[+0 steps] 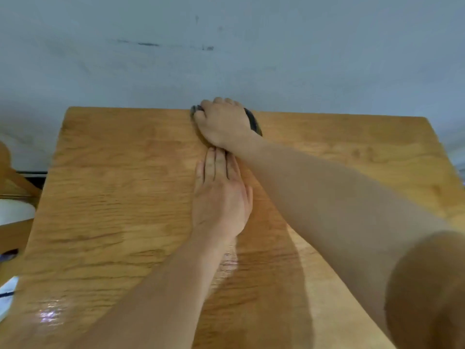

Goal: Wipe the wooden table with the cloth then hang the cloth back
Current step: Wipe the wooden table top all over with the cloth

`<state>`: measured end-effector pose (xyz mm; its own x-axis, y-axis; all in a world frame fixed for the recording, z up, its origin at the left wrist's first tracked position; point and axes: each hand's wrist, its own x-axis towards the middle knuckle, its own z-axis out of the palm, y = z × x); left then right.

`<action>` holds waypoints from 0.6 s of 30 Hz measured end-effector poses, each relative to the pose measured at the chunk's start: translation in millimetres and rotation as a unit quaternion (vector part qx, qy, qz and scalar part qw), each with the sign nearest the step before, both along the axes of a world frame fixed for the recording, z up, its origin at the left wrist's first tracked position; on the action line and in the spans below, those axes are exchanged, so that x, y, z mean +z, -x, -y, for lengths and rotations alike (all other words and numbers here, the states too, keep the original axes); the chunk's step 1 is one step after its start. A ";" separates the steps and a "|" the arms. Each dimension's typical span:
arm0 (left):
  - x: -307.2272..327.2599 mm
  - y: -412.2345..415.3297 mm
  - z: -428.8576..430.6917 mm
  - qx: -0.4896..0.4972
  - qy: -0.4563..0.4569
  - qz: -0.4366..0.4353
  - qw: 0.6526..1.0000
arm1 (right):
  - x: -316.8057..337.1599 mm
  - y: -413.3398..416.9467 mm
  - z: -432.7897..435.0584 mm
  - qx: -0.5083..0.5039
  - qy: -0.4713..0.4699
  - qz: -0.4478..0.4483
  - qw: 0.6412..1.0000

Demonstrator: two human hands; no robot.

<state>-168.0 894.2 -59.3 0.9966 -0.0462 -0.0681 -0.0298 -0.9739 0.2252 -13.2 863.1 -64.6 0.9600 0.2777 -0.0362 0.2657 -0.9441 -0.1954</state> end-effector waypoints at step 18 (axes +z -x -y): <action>0.8 -7.7 9.9 0.050 -0.021 -0.004 0.999 | 2.8 -17.0 65.8 0.003 0.032 0.007 0.999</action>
